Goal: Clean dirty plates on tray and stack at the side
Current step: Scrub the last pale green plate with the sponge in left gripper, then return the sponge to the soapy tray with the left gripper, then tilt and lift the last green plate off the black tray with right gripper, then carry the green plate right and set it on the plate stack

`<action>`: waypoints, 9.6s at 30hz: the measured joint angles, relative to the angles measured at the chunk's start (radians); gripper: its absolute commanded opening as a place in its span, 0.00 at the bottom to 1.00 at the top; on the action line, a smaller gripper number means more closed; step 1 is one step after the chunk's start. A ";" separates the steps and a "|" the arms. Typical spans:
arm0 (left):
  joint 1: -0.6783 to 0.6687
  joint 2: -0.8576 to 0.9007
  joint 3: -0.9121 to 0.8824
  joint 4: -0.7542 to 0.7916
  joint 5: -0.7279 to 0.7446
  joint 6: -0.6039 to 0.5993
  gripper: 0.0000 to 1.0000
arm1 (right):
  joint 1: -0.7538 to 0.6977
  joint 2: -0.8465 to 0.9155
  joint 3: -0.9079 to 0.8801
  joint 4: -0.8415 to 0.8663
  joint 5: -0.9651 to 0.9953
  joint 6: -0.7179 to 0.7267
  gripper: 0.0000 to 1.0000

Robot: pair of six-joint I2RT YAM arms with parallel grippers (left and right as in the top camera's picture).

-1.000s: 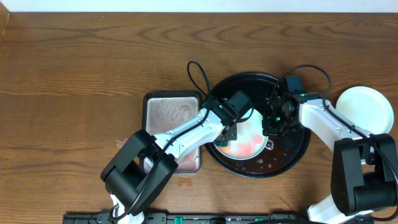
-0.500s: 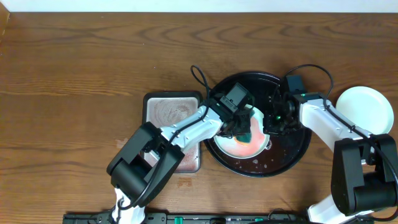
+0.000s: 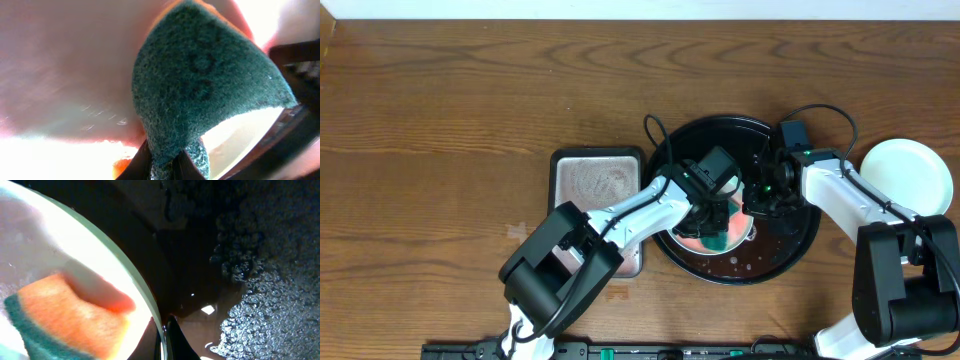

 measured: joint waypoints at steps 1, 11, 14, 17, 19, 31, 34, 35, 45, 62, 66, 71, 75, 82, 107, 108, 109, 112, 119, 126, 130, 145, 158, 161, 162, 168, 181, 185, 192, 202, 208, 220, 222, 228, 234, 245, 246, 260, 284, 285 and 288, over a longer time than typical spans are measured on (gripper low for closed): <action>0.003 -0.002 0.004 -0.025 -0.017 0.000 0.07 | 0.000 0.000 0.000 -0.001 -0.003 0.002 0.01; 0.050 -0.040 0.006 -0.148 -0.306 0.026 0.07 | 0.000 0.001 -0.003 0.005 -0.042 0.021 0.01; 0.048 -0.042 0.006 -0.160 -0.413 0.038 0.07 | 0.002 0.001 -0.003 0.008 -0.054 0.024 0.01; 0.044 -0.042 0.006 -0.161 -0.488 0.066 0.08 | 0.009 0.002 -0.003 0.014 -0.071 0.025 0.01; 0.042 -0.042 0.006 -0.161 -0.514 0.081 0.08 | 0.010 0.002 -0.003 0.017 -0.078 0.025 0.01; 0.088 -0.039 -0.024 0.095 -0.243 0.095 0.08 | 0.006 0.002 -0.003 0.017 -0.050 0.033 0.01; 0.074 -0.024 -0.024 0.144 -0.154 0.059 0.07 | 0.006 0.002 -0.002 0.019 -0.041 0.034 0.01; 0.067 -0.019 -0.024 0.153 -0.135 0.048 0.07 | 0.006 0.002 -0.002 0.019 -0.033 0.035 0.01; 0.025 -0.006 -0.018 0.136 -0.083 0.020 0.07 | 0.005 0.002 -0.001 0.017 -0.005 0.035 0.01; 0.017 -0.030 0.098 -0.270 -0.516 0.090 0.07 | 0.006 0.002 0.000 0.008 -0.027 0.035 0.01; 0.033 -0.066 0.108 -0.290 -0.505 0.095 0.07 | 0.006 0.002 0.000 0.010 -0.026 0.027 0.01; 0.060 -0.190 0.108 -0.322 -0.438 0.109 0.07 | 0.006 0.002 0.000 0.012 -0.024 0.008 0.01; 0.103 -0.338 0.108 -0.420 -0.407 0.122 0.08 | 0.006 0.002 0.000 0.013 -0.022 -0.019 0.01; 0.257 -0.512 0.091 -0.581 -0.431 0.165 0.07 | 0.006 -0.047 -0.005 0.021 0.007 -0.074 0.01; 0.356 -0.765 -0.303 -0.383 -0.378 0.224 0.68 | 0.386 -0.560 -0.005 -0.145 0.705 -0.093 0.01; 0.356 -0.802 -0.303 -0.392 -0.377 0.225 0.70 | 0.404 -0.570 -0.005 -0.154 0.733 -0.093 0.01; 0.356 -0.846 -0.303 -0.398 -0.377 0.225 0.71 | 0.423 -0.580 -0.005 -0.165 0.766 -0.093 0.01; 0.356 -0.946 -0.303 -0.417 -0.375 0.225 0.76 | 0.481 -0.597 -0.005 -0.191 0.870 -0.093 0.01; 0.357 -1.066 -0.303 -0.437 -0.374 0.224 0.82 | 0.610 -0.597 -0.005 -0.203 1.042 -0.093 0.01; 0.357 -1.072 -0.303 -0.438 -0.374 0.224 0.83 | 0.728 -0.597 -0.005 -0.212 1.213 -0.093 0.01; 0.357 -1.067 -0.303 -0.438 -0.374 0.224 0.82 | 0.781 -0.597 -0.005 -0.212 1.280 -0.096 0.01; 0.357 -1.060 -0.303 -0.438 -0.374 0.224 0.83 | 0.911 -0.597 -0.006 -0.249 1.447 -0.128 0.01; 0.357 -1.060 -0.303 -0.438 -0.374 0.224 0.83 | 0.967 -0.597 -0.005 -0.249 1.514 -0.162 0.01; 0.357 -1.060 -0.303 -0.438 -0.374 0.224 0.83 | 0.971 -0.597 -0.005 -0.249 1.518 -0.162 0.01; 0.357 -1.060 -0.303 -0.438 -0.374 0.224 0.83 | 0.970 -0.597 -0.005 -0.249 1.520 -0.162 0.01; 0.357 -1.060 -0.303 -0.438 -0.374 0.224 0.83 | 0.970 -0.597 -0.005 -0.249 1.521 -0.163 0.01; 0.357 -1.060 -0.303 -0.438 -0.374 0.224 0.83 | 0.970 -0.597 -0.005 -0.249 1.559 -0.165 0.01; 0.357 -1.060 -0.303 -0.438 -0.374 0.224 0.83 | 0.970 -0.597 -0.005 -0.249 1.565 -0.165 0.01; 0.357 -1.060 -0.303 -0.438 -0.374 0.224 0.83 | 0.970 -0.597 -0.005 -0.249 1.566 -0.165 0.01; 0.357 -1.060 -0.303 -0.438 -0.374 0.224 0.83 | 0.970 -0.597 -0.005 -0.249 1.566 -0.165 0.01; 0.357 -1.060 -0.303 -0.438 -0.374 0.224 0.83 | 0.970 -0.597 -0.005 -0.249 1.566 -0.165 0.01; 0.357 -1.060 -0.303 -0.438 -0.374 0.224 0.83 | 0.970 -0.597 -0.005 -0.249 1.566 -0.165 0.01; 0.357 -1.060 -0.303 -0.438 -0.374 0.224 0.83 | 0.970 -0.597 -0.005 -0.249 1.566 -0.165 0.01; 0.357 -1.060 -0.303 -0.438 -0.374 0.224 0.83 | 0.970 -0.597 -0.005 -0.249 1.566 -0.165 0.01; 0.357 -1.060 -0.303 -0.438 -0.374 0.224 0.83 | 0.970 -0.597 -0.005 -0.249 1.566 -0.165 0.01; 0.357 -1.060 -0.303 -0.438 -0.374 0.224 0.83 | 0.970 -0.597 -0.005 -0.249 1.566 -0.165 0.01; 0.357 -1.060 -0.303 -0.438 -0.374 0.224 0.83 | 0.970 -0.597 -0.005 -0.246 1.564 -0.164 0.01; 0.357 -1.060 -0.303 -0.438 -0.374 0.224 0.83 | 0.970 -0.597 -0.006 -0.241 1.549 -0.170 0.01; 0.357 -1.060 -0.303 -0.439 -0.374 0.224 0.83 | 0.587 -0.597 -0.006 -0.215 1.058 0.084 0.01; 0.357 -1.060 -0.303 -0.439 -0.374 0.224 0.83 | 0.528 -0.597 -0.006 -0.200 1.002 0.084 0.01; 0.357 -1.060 -0.303 -0.439 -0.374 0.224 0.84 | 0.320 -0.597 -0.006 -0.153 0.806 0.054 0.01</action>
